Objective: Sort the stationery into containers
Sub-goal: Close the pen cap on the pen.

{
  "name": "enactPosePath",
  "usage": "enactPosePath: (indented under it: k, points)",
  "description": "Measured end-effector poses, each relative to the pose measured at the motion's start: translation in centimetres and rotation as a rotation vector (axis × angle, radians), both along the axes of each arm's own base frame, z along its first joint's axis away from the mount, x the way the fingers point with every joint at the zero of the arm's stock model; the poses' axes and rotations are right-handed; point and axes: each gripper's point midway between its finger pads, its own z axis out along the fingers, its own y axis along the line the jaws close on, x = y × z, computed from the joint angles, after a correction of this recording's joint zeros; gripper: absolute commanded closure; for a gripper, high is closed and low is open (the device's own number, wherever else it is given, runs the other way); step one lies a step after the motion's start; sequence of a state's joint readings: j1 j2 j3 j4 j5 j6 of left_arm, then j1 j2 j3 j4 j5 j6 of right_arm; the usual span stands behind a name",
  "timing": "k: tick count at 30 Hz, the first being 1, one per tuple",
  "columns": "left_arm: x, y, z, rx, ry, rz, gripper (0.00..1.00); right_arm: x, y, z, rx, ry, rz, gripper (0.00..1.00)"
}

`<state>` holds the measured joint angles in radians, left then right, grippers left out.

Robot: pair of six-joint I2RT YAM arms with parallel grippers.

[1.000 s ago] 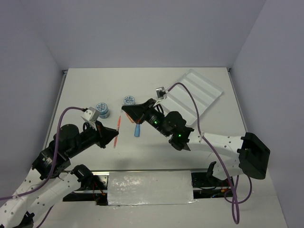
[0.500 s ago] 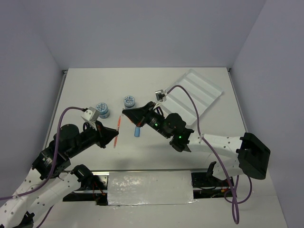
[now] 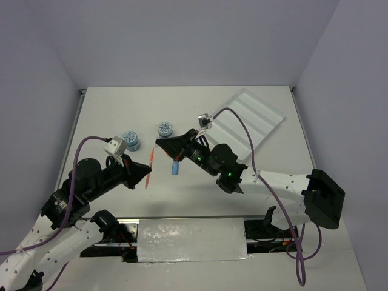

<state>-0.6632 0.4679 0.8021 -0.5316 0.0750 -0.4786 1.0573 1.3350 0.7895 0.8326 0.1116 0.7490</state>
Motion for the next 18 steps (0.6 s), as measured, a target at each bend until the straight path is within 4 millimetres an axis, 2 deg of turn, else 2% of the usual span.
enactPosePath:
  k: [8,18]
  points:
    - [0.0,0.0,0.0,0.001,0.001,0.0,0.97,0.1,0.3,1.3,0.013,-0.021,0.002,1.0]
    - [0.1,0.1,0.0,0.002,0.0,0.007,0.97,0.1,0.8,0.4,-0.005,-0.011,0.014,1.0]
